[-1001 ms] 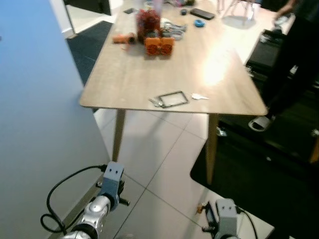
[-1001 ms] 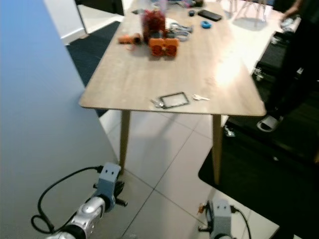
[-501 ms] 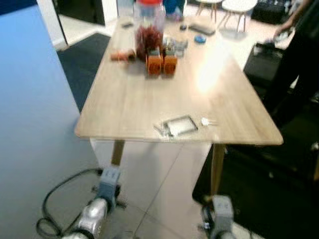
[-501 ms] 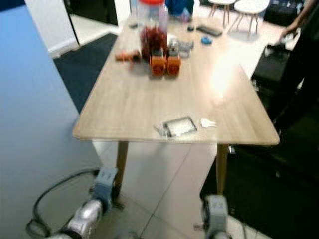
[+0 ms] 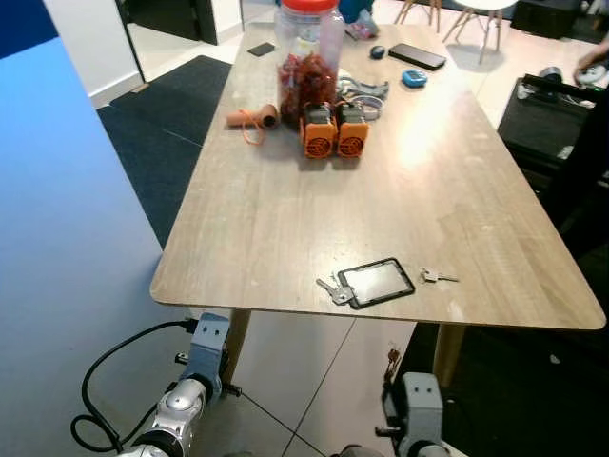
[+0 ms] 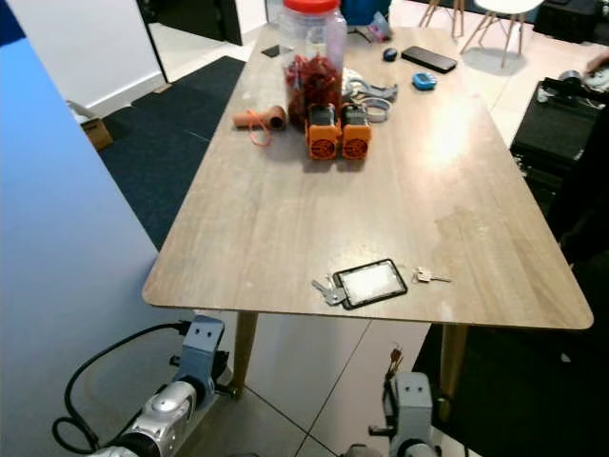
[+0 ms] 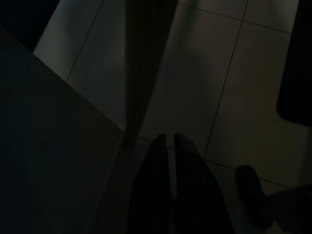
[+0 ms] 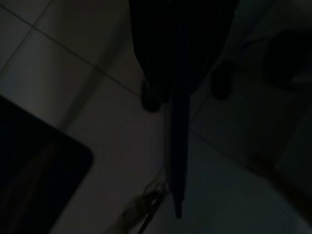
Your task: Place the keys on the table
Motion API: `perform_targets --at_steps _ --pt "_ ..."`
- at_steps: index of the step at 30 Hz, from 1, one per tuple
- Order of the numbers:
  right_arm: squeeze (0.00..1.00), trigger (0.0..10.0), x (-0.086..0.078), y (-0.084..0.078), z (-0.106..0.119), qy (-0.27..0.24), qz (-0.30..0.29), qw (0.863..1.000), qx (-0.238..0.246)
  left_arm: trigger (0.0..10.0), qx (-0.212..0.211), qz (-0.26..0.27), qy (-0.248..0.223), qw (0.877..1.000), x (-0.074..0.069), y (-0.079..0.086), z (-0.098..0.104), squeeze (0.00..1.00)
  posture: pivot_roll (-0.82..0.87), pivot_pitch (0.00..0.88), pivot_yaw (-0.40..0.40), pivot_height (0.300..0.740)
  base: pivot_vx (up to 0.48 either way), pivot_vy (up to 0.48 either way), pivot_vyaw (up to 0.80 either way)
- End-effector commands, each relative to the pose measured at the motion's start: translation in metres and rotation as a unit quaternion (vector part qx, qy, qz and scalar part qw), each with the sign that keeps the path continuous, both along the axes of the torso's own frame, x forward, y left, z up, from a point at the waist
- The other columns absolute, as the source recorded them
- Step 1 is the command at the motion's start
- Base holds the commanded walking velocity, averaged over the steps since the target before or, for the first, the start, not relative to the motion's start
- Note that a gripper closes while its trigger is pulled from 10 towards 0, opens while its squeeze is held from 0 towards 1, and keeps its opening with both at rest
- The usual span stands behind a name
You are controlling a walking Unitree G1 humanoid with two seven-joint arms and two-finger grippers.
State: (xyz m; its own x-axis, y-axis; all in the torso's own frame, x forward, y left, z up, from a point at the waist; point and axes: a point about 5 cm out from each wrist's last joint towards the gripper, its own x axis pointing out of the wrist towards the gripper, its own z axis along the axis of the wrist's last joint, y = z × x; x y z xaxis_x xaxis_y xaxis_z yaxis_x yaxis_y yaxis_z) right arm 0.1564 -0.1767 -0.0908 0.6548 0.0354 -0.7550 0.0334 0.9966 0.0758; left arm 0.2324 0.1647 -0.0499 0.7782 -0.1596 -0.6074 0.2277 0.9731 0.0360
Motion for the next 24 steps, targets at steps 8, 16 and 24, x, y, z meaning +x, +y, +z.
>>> perform_targets --at_steps 8,16,24 --pt "0.00 10.0 -0.0137 -0.0051 -0.0053 0.022 -0.021 1.000 -0.001 10.0 0.010 -0.018 0.011 1.000 -0.0067 0.0041 -0.0039 0.00 0.03 0.052 0.031 0.740 0.000 -0.224 0.00" --pt "0.00 10.0 -0.0163 -0.0069 -0.0059 0.023 -0.027 0.999 -0.002 10.0 0.008 -0.026 0.014 1.000 -0.0068 0.0029 -0.0040 0.00 0.03 0.042 0.038 0.740 0.000 -0.480 0.00" --pt "0.00 10.0 -0.0153 -0.0076 -0.0054 0.021 -0.029 0.999 -0.003 10.0 0.007 -0.030 0.012 0.999 -0.0051 0.0021 -0.0029 0.00 0.03 0.036 0.041 0.740 0.000 -0.480 0.00"
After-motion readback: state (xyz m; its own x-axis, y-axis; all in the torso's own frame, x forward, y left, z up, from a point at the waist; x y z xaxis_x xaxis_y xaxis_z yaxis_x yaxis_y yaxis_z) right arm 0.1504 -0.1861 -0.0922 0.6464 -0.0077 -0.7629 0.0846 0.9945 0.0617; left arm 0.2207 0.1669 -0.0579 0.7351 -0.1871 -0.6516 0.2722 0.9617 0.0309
